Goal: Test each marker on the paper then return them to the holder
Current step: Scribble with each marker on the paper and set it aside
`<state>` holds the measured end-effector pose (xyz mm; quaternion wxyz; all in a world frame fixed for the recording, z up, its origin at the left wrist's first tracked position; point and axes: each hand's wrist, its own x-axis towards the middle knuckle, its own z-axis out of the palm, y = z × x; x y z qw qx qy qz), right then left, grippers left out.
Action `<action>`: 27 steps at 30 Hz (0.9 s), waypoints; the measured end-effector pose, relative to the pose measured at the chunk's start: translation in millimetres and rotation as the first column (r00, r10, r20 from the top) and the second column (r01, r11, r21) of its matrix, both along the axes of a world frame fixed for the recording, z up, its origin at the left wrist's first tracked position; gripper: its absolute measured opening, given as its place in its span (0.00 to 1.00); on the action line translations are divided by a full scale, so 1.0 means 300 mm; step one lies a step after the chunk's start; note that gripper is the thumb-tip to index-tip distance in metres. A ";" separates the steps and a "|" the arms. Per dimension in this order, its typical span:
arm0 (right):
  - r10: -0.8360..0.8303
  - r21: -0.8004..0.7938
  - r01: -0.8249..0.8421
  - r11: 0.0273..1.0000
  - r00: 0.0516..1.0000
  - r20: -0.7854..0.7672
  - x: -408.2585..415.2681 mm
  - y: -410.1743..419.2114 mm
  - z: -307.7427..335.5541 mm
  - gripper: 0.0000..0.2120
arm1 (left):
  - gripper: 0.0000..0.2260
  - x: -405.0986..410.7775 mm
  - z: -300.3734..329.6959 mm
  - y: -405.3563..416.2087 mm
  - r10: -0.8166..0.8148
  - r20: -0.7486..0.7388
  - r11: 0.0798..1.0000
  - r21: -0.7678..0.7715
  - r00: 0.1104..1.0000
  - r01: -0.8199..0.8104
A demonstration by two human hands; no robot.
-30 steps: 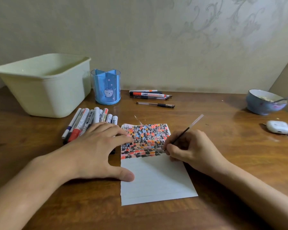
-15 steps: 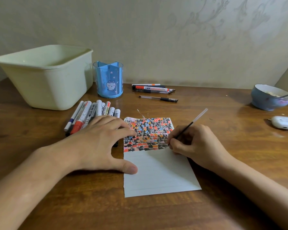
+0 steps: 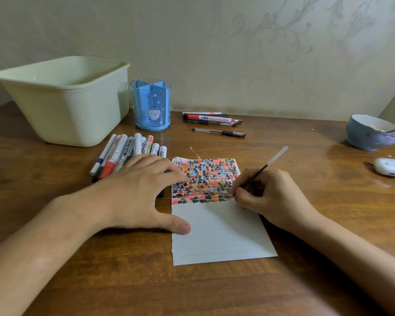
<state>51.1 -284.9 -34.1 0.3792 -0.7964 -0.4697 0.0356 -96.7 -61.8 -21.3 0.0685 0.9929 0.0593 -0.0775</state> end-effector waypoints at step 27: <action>-0.007 0.021 0.007 1.000 1.000 -0.011 0.004 -0.011 -0.005 0.11 | 0.49 -0.004 0.001 -0.001 -0.001 -0.001 1.000 -0.005 1.000 0.001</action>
